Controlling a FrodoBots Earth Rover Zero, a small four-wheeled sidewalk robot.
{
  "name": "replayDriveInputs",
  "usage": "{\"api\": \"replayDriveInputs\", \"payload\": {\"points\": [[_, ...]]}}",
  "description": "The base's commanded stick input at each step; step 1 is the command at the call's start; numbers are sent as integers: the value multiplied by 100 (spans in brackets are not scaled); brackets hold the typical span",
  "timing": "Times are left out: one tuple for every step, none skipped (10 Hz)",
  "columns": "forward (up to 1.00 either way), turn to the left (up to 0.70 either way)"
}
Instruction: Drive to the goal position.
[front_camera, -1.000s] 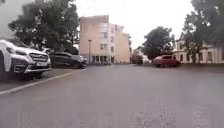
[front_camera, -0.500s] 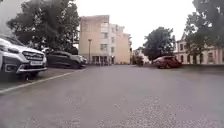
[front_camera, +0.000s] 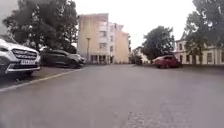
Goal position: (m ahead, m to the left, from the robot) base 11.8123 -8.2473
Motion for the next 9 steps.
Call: {"api": "replayDriveInputs", "payload": {"points": [[60, 0], [60, 0], [60, 0], [60, 0], [60, 0], [60, 0], [60, 0], [60, 0], [60, 0]]}}
